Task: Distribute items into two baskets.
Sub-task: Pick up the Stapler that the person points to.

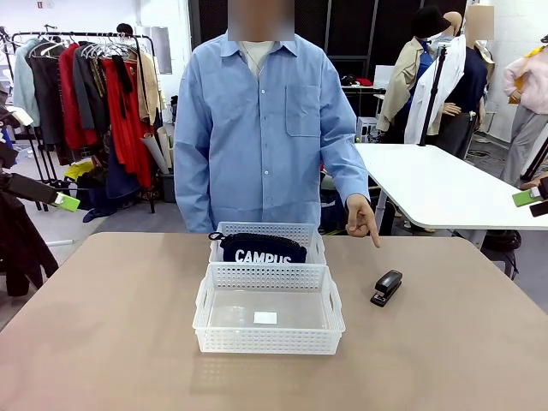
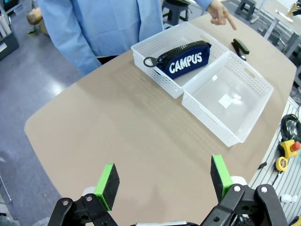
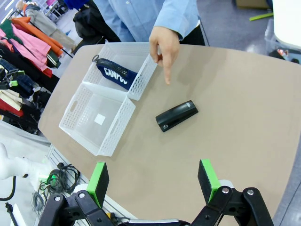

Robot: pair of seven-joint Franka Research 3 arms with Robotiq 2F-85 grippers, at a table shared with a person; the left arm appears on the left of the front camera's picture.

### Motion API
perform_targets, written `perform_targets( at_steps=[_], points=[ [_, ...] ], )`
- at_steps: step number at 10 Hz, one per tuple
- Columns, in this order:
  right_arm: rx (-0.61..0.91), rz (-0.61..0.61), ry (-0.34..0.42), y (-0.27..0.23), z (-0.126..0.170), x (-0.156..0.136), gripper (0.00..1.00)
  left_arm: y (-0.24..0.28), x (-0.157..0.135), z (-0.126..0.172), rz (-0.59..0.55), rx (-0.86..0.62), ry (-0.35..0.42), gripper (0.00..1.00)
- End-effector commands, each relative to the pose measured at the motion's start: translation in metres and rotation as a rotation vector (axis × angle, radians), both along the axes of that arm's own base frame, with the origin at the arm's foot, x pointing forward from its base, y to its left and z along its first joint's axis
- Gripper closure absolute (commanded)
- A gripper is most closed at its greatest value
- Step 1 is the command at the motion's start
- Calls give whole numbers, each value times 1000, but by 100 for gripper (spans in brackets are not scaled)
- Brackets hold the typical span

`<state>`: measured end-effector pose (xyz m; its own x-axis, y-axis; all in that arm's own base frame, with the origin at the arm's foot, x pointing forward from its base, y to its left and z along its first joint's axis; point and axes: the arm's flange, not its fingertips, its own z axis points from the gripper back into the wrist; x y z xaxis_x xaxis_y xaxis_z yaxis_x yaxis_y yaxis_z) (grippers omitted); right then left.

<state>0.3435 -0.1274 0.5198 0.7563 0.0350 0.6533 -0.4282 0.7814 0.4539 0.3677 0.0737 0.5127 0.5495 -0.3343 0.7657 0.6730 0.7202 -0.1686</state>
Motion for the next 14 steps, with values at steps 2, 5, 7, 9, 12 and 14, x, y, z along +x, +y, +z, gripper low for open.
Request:
perform_targets(
  at_steps=[2, 5, 7, 9, 12, 14],
  points=[
    [53, 21, 60, 10, -1, 24, 0, 0, 0, 2, 0, -7, 8, 0],
    [99, 5, 150, 40, -4, 59, 0, 0, 0, 2, 0, -7, 8, 0],
    [94, -77, 249, 59, -10, 81, 0, 0, 0, 2, 0, -7, 8, 0],
    [64, -145, 367, 81, -15, 105, 0, 0, 0, 2, 0, -7, 8, 0],
    [-35, -241, 560, 117, -24, 140, 0, 0, 0, 2, 0, -7, 8, 0],
    [-119, -306, 682, 137, -32, 159, 0, 0, 0, 2, 0, -7, 8, 0]
  ],
)
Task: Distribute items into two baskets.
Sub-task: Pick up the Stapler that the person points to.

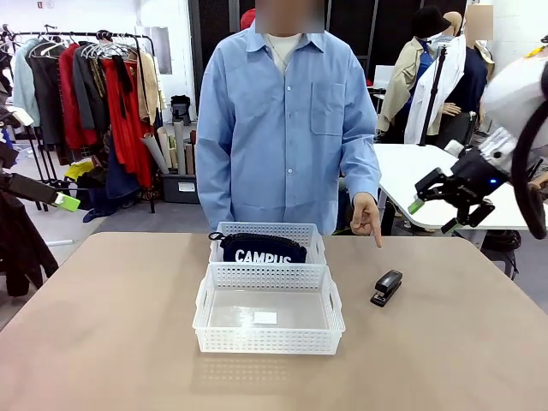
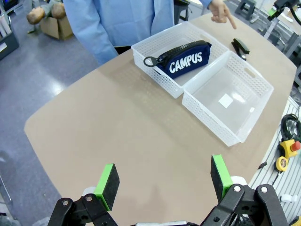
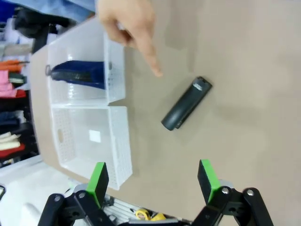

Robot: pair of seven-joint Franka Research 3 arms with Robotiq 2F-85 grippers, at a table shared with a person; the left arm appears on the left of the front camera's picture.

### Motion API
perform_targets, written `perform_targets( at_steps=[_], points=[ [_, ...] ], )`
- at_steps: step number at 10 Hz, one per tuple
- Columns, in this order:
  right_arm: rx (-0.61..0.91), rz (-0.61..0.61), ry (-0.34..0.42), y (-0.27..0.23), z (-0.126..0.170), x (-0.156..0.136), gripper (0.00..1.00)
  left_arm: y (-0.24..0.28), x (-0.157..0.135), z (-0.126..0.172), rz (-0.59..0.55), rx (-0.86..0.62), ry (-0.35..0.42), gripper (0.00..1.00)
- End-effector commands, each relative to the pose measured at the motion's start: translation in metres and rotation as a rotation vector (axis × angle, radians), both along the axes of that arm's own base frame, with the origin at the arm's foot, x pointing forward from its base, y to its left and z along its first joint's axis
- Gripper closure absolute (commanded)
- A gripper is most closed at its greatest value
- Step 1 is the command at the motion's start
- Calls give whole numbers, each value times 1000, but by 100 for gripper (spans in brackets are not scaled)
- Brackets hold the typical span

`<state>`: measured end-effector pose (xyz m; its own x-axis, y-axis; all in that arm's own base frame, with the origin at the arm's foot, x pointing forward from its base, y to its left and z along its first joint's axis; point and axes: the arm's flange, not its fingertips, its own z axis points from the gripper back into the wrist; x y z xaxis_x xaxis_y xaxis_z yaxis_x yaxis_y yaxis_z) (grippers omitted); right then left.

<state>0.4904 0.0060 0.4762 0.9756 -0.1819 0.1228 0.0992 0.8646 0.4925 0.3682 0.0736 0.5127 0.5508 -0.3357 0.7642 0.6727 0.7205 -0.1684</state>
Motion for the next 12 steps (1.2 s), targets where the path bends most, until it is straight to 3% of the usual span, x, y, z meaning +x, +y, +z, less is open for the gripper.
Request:
perform_targets(
  at_steps=[1, 5, 12],
  points=[
    [-86, -87, 149, 14, 7, 21, 0, 0, 0, 2, 0, -9, 7, 0],
    [-174, -206, 267, 39, -6, 36, 0, 0, 0, 2, 0, -9, 7, 0],
    [-287, -341, 313, 63, -37, 49, 0, 0, 0, 2, 0, -9, 7, 0]
  ],
)
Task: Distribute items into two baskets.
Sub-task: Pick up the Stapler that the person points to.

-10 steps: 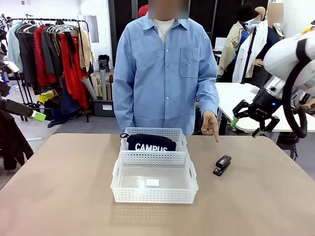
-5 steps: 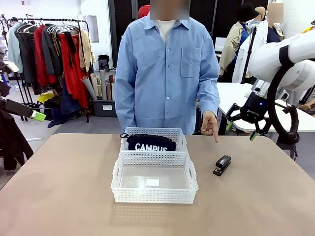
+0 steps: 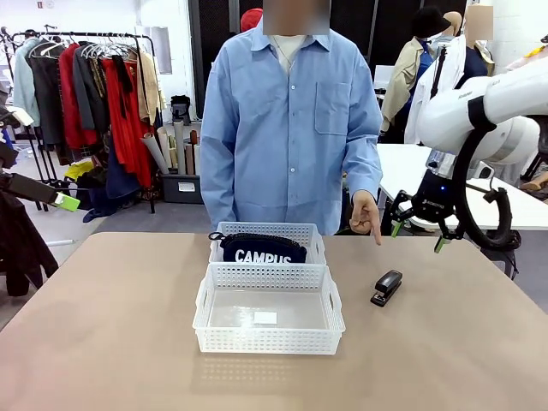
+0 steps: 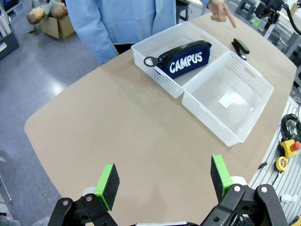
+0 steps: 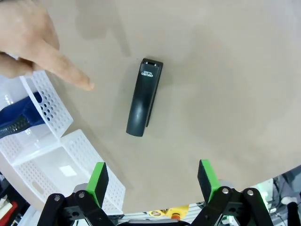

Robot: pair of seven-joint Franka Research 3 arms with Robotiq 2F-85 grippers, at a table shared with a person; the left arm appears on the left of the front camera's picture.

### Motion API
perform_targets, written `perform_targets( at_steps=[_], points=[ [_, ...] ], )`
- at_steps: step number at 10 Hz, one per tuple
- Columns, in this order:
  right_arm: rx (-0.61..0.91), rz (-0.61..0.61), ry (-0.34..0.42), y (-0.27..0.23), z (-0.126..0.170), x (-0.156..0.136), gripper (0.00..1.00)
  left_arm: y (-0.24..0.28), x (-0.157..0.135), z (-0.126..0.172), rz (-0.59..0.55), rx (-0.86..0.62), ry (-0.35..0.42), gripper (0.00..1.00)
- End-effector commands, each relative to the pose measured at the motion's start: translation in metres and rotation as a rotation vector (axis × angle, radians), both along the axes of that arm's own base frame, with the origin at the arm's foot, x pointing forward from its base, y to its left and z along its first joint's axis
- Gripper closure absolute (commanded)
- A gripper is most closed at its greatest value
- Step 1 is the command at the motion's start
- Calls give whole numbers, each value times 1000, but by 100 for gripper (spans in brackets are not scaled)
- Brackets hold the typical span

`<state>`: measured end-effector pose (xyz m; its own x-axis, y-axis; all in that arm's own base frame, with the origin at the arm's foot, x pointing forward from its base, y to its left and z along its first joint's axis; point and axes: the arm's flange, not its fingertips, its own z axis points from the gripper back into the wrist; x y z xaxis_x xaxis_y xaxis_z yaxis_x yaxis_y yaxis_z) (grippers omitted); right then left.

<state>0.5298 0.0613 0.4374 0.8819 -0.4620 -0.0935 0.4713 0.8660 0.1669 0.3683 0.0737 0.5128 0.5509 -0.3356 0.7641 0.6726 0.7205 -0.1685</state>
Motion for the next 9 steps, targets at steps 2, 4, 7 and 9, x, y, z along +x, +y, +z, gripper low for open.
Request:
perform_targets(
  at_steps=[2, 4, 7, 9],
  points=[
    [-46, -64, -35, 14, -10, 12, 0, 0, 0, 2, 0, -9, 6, 0],
    [-43, -73, -50, 18, -19, 15, 0, 0, 0, 2, 0, -9, 6, 0],
    [-58, -81, -33, 26, -35, 18, 0, 0, 0, 2, 0, -9, 6, 0],
    [-38, -81, -27, 29, -48, 19, 0, 0, 0, 2, 0, -9, 6, 0]
  ],
)
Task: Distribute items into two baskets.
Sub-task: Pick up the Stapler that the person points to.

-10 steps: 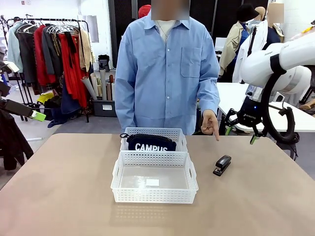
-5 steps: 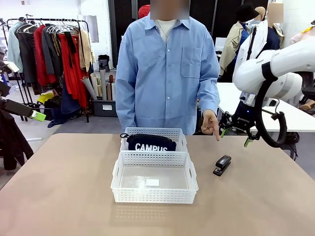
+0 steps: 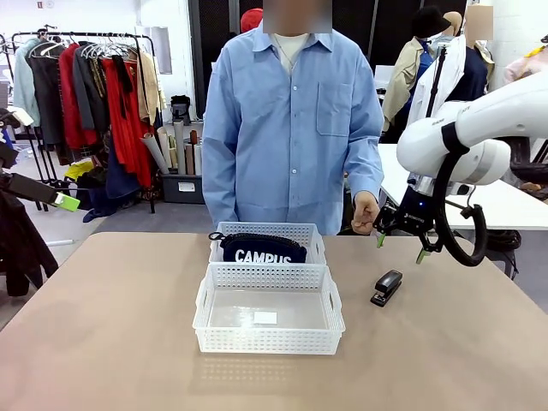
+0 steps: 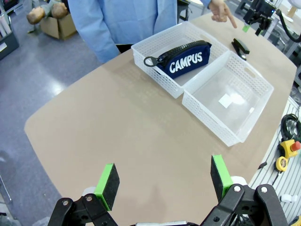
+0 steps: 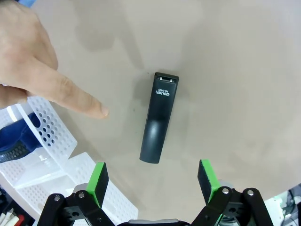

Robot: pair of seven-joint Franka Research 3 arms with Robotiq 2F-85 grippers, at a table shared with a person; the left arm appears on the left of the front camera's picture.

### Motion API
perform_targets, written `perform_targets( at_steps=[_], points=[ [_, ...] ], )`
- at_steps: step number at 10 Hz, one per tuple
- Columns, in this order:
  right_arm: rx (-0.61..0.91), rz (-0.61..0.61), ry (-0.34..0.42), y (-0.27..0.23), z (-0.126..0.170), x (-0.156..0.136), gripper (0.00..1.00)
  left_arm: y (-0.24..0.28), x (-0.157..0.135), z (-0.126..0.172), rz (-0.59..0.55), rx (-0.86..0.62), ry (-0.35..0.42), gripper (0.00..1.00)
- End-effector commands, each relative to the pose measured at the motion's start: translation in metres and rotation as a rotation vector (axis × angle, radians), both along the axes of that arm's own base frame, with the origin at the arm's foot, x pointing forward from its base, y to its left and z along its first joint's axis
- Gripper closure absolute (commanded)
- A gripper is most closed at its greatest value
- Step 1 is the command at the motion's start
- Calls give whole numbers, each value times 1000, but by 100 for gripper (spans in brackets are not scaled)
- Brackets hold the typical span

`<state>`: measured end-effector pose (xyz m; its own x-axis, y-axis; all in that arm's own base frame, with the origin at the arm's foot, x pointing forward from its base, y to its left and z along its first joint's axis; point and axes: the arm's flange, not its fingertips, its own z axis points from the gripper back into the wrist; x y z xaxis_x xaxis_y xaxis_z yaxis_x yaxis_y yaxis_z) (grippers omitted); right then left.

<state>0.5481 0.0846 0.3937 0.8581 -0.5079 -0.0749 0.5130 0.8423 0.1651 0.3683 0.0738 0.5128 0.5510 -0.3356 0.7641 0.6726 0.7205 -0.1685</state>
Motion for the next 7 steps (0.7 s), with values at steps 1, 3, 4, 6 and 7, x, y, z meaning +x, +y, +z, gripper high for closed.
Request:
perform_targets(
  at_steps=[1, 3, 4, 6, 7],
  points=[
    [-21, -31, -3, 7, -12, 0, 0, 0, 0, 2, 0, -9, 6, 0],
    [-13, -40, 5, 7, -23, -3, 0, 0, 0, 2, 0, -9, 6, 0],
    [-18, -47, 4, 6, -28, -4, 0, 0, 0, 2, 0, -9, 6, 0],
    [-17, -52, 11, 6, -39, -8, 0, 0, 0, 2, 0, -9, 6, 0],
    [-23, -58, 14, 6, -44, -9, 0, 0, 0, 2, 0, -9, 6, 0]
  ],
)
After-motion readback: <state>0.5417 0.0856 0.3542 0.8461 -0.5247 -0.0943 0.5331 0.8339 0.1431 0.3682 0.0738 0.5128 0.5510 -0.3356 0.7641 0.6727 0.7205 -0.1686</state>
